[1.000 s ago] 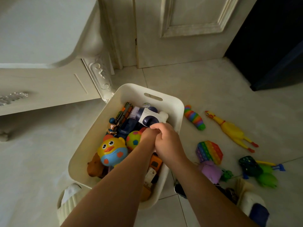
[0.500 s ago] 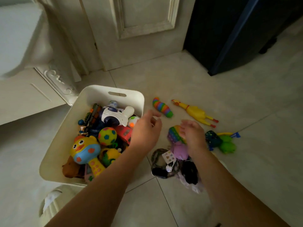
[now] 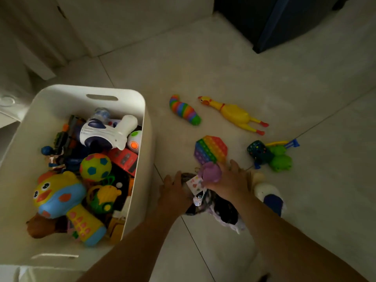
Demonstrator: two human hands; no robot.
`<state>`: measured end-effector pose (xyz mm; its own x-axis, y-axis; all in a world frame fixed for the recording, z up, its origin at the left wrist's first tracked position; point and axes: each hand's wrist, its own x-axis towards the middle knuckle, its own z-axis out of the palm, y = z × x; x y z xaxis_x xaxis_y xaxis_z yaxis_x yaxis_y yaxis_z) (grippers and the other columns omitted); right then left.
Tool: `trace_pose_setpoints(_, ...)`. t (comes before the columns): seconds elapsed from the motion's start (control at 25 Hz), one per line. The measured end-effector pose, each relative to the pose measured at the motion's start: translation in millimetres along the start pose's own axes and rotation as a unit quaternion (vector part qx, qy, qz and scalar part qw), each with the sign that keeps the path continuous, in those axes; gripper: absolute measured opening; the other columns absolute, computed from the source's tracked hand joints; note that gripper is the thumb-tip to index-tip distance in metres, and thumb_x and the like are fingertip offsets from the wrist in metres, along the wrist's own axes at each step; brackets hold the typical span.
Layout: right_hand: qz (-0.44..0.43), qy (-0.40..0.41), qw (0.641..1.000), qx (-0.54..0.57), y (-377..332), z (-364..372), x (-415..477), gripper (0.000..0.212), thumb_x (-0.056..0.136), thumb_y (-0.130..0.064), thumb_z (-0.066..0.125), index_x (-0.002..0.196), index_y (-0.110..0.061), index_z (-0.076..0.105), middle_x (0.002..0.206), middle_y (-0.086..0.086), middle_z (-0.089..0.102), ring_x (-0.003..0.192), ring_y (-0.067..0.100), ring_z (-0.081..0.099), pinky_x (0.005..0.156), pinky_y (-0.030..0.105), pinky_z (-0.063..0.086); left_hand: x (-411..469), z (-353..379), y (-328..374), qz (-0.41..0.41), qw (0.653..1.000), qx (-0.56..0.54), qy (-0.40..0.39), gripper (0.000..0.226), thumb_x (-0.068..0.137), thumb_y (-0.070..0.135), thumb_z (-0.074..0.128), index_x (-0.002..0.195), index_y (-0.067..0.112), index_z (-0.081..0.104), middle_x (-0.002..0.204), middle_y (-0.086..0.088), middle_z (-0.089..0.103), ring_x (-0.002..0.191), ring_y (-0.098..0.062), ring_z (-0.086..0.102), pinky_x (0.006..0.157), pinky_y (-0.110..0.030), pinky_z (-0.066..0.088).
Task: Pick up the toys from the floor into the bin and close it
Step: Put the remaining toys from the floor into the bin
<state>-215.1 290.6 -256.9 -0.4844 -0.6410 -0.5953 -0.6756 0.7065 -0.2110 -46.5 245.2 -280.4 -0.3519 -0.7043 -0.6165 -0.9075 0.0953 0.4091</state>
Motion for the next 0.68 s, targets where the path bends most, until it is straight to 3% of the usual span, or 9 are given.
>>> trace_pose_setpoints(0.08,0.011,-0.001,1.0,0.013,-0.2,2.8,5.1,0.07,0.067,-0.062,0.066,0.126,-0.029,0.045,0.13,0.005,0.039,0.129,0.031,0.035,0.108,0.047,0.03,8.0,-0.4,2.5,-0.005,1.0,0.006,0.015,0.083,0.083,0.037,0.065,0.151,0.021,0.02,0.144,-0.013,0.031,0.132,-0.034,0.036,0.105,-0.039,0.036)
trace_pose_setpoints(0.2,0.009,0.014,0.998,0.061,9.4,5.4,9.3,0.064,0.069,-0.049,0.071,0.123,-0.023,0.047,0.12,0.005,0.041,0.113,0.025,0.047,0.096,0.036,0.04,15.8,-2.6,4.5,-0.01,0.999,0.007,0.033,0.073,0.086,0.025,0.065,0.149,0.02,0.026,0.141,-0.014,0.032,0.127,-0.033,0.04,0.103,-0.037,0.038)
trace_pose_setpoints(0.28,0.02,0.039,0.987,0.154,16.3,8.6,6.0,0.064,0.064,-0.044,0.076,0.118,-0.023,0.051,0.117,0.004,0.046,0.104,0.021,0.05,0.087,0.032,0.044,17.2,-2.8,4.2,-0.022,0.999,0.02,0.038,0.059,0.091,0.019,0.056,0.145,0.017,0.032,0.137,-0.015,0.037,0.123,-0.033,0.045,0.101,-0.036,0.04)
trace_pose_setpoints(0.4,0.044,0.089,0.945,0.313,20.2,4.3,-4.3,0.067,0.049,-0.053,0.076,0.108,-0.027,0.057,0.111,0.003,0.055,0.097,0.02,0.056,0.08,0.038,0.054,13.5,-2.8,3.4,-0.044,0.998,0.023,0.038,0.042,0.093,0.019,0.051,0.134,0.013,0.043,0.131,-0.014,0.047,0.119,-0.032,0.05,0.099,-0.035,0.041)
trace_pose_setpoints(0.52,0.077,0.051,0.874,0.478,17.6,-11.3,-10.0,0.071,0.052,-0.048,0.076,0.116,-0.027,0.055,0.115,0.005,0.057,0.097,0.022,0.062,0.082,0.044,0.058,8.2,-3.1,-1.4,-0.063,0.997,0.022,0.028,0.026,0.093,0.02,0.051,0.116,0.009,0.056,0.121,-0.014,0.057,0.109,-0.03,0.058,0.093,-0.036,0.049)
trace_pose_setpoints(0.68,0.075,-0.054,0.72,0.688,4.0,-30.1,-12.2,0.047,0.082,-0.023,0.07,0.126,-0.021,0.052,0.124,0.007,0.055,0.108,0.021,0.059,0.087,0.042,0.055,-5.5,-11.0,2.9,-0.053,0.995,-0.077,0.02,0.024,0.098,0.026,0.046,0.103,0.006,0.058,0.109,-0.014,0.063,0.097,-0.028,0.06,0.079,-0.029,0.045)
